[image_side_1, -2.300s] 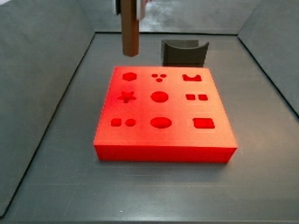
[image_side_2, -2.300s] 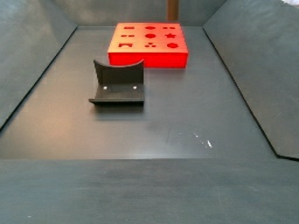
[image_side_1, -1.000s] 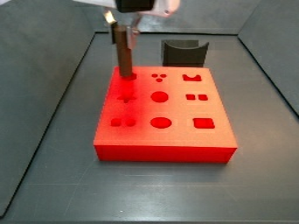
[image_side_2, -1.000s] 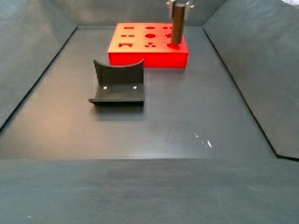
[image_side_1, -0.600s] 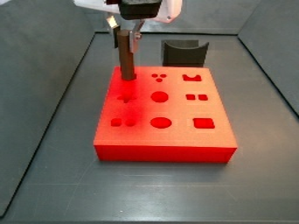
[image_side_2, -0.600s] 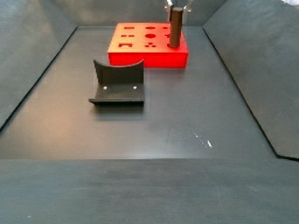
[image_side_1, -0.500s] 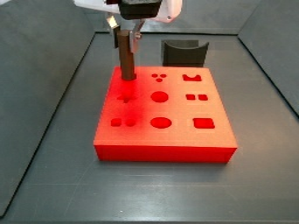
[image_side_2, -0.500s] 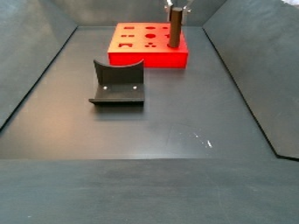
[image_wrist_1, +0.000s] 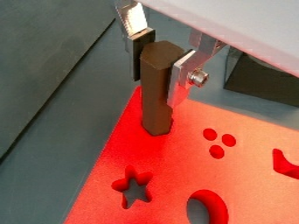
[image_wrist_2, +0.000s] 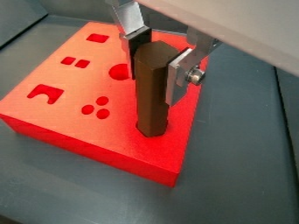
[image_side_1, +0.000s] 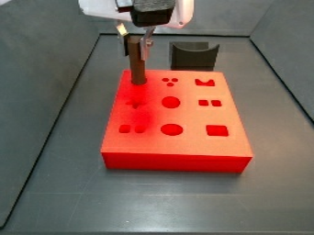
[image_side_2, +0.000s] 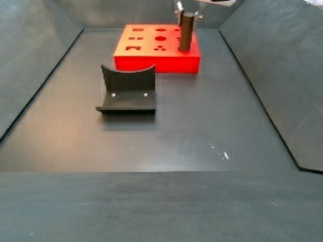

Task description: Insert the hexagon object.

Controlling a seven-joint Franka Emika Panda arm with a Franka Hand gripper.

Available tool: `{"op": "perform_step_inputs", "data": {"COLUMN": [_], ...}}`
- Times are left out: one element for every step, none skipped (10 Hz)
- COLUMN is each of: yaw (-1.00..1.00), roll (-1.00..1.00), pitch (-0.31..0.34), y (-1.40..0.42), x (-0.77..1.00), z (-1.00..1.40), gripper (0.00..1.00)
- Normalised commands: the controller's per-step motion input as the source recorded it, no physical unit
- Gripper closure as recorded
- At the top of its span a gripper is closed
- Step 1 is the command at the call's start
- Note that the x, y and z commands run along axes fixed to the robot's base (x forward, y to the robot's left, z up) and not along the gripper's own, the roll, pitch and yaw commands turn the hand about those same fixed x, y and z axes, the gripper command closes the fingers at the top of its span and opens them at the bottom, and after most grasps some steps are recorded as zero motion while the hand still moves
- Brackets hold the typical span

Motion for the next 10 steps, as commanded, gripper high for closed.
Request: {"op": "perform_step_inputs", "data": {"yaw": [-0.32,-0.48,-0.37,-0.36,-0.33,-0.31,-0.30,-0.23,0.00,0.00], "roll": [0.09,0.08,0.02,0.03,0.05,0.11,0.11,0.04,0.00,0.00], "pitch": [0.089,0.180,0.049,0.033,0.034,0.071,0.057,0.029,0.000,0.000], "y": [0.00,0.03,0.04,0.06,0.05,0.01,0.00,0.00,0.00,0.00], "x": [-0.07,-0.15,-0.10,-0.10,-0.13,-0.10,-0.04,0.00,0.00,0.00], "z": [-0.35,-0.49,-0.49,-0.62,-0.70,-0.68,-0.58,-0.20,0.00,0.00], "gripper": [1.00,1.00,1.00,1.00,1.00,1.00,1.00,1.00,1.00,1.00]}}
